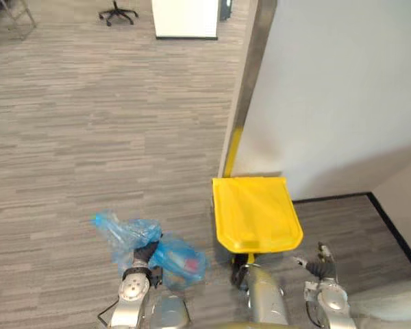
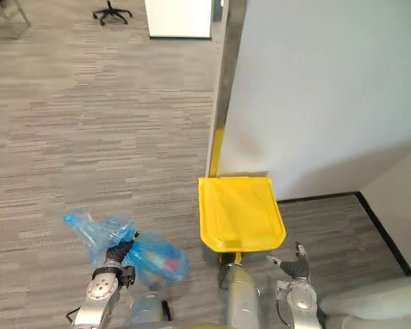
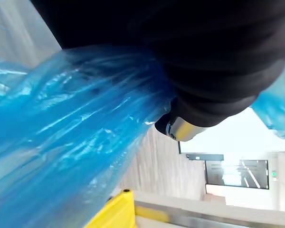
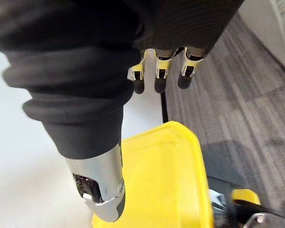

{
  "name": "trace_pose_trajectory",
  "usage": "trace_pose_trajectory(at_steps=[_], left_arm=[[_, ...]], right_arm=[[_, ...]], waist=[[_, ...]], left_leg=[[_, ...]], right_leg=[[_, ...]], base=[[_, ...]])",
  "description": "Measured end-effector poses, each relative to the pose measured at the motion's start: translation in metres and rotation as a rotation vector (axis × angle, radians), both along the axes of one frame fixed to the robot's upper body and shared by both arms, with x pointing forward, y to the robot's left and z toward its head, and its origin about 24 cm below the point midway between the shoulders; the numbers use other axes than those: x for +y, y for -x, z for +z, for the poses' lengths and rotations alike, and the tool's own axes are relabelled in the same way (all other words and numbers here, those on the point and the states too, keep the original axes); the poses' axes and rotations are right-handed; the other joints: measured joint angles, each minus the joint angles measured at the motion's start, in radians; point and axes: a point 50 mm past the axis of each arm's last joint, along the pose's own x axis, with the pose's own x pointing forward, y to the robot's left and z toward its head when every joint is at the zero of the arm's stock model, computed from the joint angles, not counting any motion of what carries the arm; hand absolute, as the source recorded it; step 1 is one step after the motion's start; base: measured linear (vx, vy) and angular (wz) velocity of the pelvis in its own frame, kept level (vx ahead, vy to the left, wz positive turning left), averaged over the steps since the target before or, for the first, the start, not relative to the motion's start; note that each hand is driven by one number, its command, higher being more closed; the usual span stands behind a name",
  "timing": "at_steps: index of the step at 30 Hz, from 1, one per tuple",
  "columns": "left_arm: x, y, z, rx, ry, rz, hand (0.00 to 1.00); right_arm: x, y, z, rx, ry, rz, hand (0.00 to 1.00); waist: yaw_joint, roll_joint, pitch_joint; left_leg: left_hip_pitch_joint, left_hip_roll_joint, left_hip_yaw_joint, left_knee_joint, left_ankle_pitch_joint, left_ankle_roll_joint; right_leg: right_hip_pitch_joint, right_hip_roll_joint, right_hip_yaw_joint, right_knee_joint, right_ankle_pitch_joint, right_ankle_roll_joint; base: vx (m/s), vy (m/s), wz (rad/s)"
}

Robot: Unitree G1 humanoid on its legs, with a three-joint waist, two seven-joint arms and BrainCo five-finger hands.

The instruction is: Gather rubbish on tea table into small bin, then transfer packed bag to large trash can.

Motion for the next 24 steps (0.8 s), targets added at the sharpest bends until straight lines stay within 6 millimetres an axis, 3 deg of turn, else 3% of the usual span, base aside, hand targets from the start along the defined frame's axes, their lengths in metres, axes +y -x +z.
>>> trace_pose_trajectory(at_steps=[3, 4, 8, 11, 13, 16, 17, 18, 19, 20, 22, 24], left_arm=[[-0.006, -0.011, 0.004, -0.02, 0.009, -0.017, 1.0], [-0.007, -0.009, 0.001, -0.007, 0.015, -0.009, 1.0], [-0.007, -0.016, 0.004, -0.029, 0.028, 0.009, 1.0], [-0.007, -0.019, 0.007, -0.042, 0.026, 0.004, 1.0], [-0.005, -0.017, 0.006, -0.037, 0.017, 0.003, 1.0], [0.004, -0.016, 0.007, -0.031, -0.016, -0.004, 1.0], [0.005, -0.016, 0.007, -0.03, -0.018, -0.013, 1.0], [0.004, -0.017, 0.007, -0.032, -0.016, -0.019, 1.0], [0.002, -0.02, 0.009, -0.045, -0.015, -0.032, 1.0], [0.0, -0.022, 0.009, -0.048, -0.014, -0.045, 1.0], [-0.013, -0.026, 0.008, -0.048, -0.008, -0.098, 1.0], [-0.016, -0.024, 0.005, -0.037, -0.005, -0.113, 1.0]], right_arm=[[-0.02, 0.011, 0.003, -0.015, -0.004, -0.115, 0.0], [-0.027, 0.019, 0.001, 0.0, -0.01, -0.16, 0.0], [-0.032, 0.021, 0.003, -0.032, -0.043, -0.214, 0.0], [-0.024, 0.014, 0.002, -0.053, -0.067, -0.199, 0.0], [-0.012, 0.0, 0.004, -0.07, -0.079, -0.137, 0.0], [0.031, -0.037, 0.008, -0.092, -0.095, 0.106, 0.0], [0.047, -0.054, 0.015, -0.123, -0.095, 0.186, 0.0], [0.053, -0.065, 0.021, -0.147, -0.092, 0.221, 0.0], [0.064, -0.09, 0.037, -0.213, -0.071, 0.293, 0.0], [0.068, -0.101, 0.046, -0.244, -0.056, 0.323, 0.0], [0.078, -0.144, 0.077, -0.327, 0.014, 0.418, 0.0], [0.077, -0.167, 0.096, -0.355, 0.054, 0.44, 0.0]], waist=[[-0.005, 0.024, 0.016], [0.0, 0.038, 0.007], [-0.003, 0.043, 0.002], [-0.023, 0.044, 0.0], [-0.028, 0.042, -0.002], [-0.019, 0.032, -0.01], [-0.004, 0.034, -0.011], [0.001, 0.036, -0.013], [0.002, 0.043, -0.022], [0.002, 0.047, -0.026], [0.004, 0.047, -0.026], [0.001, 0.054, -0.024]], left_leg=[[0.023, 0.003, -0.049, -0.036, -0.015, -0.036], [0.061, 0.022, -0.054, -0.085, 0.006, -0.075], [0.048, 0.068, -0.069, -0.109, 0.102, -0.092], [0.035, 0.081, -0.072, -0.169, 0.109, -0.09], [0.018, 0.079, -0.074, -0.203, 0.107, -0.091], [-0.029, 0.065, -0.109, -0.279, 0.112, -0.114], [-0.03, 0.065, -0.121, -0.306, 0.117, -0.124], [-0.035, 0.065, -0.129, -0.32, 0.122, -0.133], [-0.058, 0.065, -0.154, -0.364, 0.145, -0.162], [-0.069, 0.064, -0.171, -0.39, 0.16, -0.174], [-0.133, 0.025, -0.22, -0.281, 0.164, -0.173], [-0.132, -0.013, -0.214, -0.236, 0.165, -0.174]], right_leg=[[-0.011, 0.001, 0.019, 0.107, -0.058, 0.011], [-0.005, 0.009, 0.0, 0.142, -0.107, 0.008], [0.002, 0.05, -0.035, 0.116, -0.143, -0.019], [-0.01, 0.052, -0.061, 0.099, -0.142, -0.02], [-0.035, 0.049, -0.064, 0.093, -0.134, -0.032], [-0.092, 0.063, -0.044, 0.062, -0.1, -0.039], [-0.104, 0.078, -0.031, 0.061, -0.1, -0.04], [-0.114, 0.082, -0.033, 0.058, -0.101, -0.039], [-0.137, 0.086, -0.051, 0.033, -0.103, -0.031], [-0.145, 0.086, -0.063, 0.019, -0.1, -0.024], [-0.155, 0.089, -0.087, -0.034, -0.086, -0.012], [-0.155, 0.091, -0.102, -0.038, -0.079, -0.019]], base=[[0.43, -0.155, 0.42], [0.37, -0.148, 0.04], [0.37, -0.204, -0.02], [0.05, -0.128, 0.26], [-0.08, -0.078, 0.18], [-0.13, -0.152, 0.15], [-0.06, -0.217, 0.2], [-0.01, -0.244, 0.19], [0.01, -0.209, 0.25], [0.04, -0.281, 0.44], [0.01, -0.227, 0.33], [-0.07, -0.175, 0.17]])
